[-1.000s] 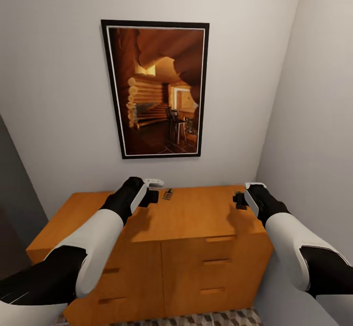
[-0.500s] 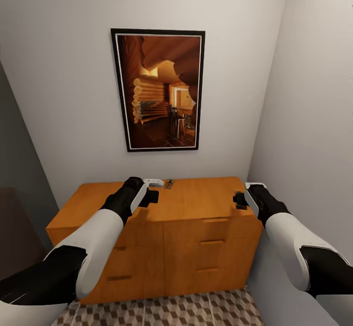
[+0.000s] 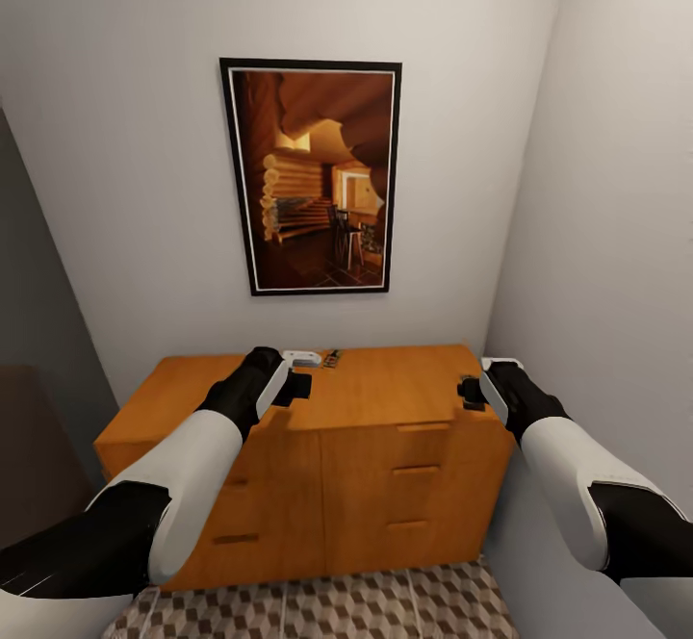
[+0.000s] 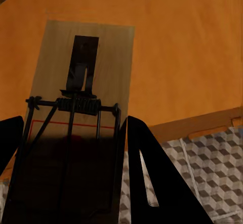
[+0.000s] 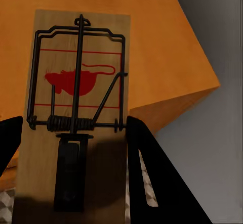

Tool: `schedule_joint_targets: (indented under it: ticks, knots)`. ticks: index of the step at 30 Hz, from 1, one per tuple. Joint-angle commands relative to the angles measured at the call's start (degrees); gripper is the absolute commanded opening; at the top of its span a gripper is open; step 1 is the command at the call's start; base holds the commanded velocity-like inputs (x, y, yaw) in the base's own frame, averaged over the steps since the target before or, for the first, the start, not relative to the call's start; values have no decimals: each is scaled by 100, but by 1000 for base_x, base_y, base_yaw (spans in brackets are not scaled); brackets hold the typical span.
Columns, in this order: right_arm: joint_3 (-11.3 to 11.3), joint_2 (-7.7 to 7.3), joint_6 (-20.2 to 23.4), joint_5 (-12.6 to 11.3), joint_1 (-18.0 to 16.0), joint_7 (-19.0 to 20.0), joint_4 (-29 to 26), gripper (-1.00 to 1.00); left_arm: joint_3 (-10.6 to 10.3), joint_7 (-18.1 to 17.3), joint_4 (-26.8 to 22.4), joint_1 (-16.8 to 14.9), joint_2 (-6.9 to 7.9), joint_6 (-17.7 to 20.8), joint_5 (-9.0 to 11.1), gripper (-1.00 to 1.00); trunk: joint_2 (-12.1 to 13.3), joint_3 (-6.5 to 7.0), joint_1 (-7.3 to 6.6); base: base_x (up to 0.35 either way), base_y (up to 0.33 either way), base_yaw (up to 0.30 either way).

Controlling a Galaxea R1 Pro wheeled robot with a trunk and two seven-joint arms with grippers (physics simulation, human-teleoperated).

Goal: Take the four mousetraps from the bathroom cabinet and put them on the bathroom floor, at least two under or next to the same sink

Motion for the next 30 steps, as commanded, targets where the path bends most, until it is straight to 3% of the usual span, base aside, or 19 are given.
schedule_joint_targets:
  ticks: [1,18,30]
  knots:
    - [-26,3,25,2,-4,-11,-8,-100,-18,26,4,-4,0,25,14,-100,-8,-11,-1,-287,0,0]
    - [-26,11,-23,2,-4,-20,-8,-100,-18,26,56,-4,17,39,23,-100,-8,-11,-1,-339,0,0]
    - [-26,12,-261,-10,-4,-27,69,-100,-18,22,92,-4,118,32,40,-100,-8,-11,-1,-346,0,0]
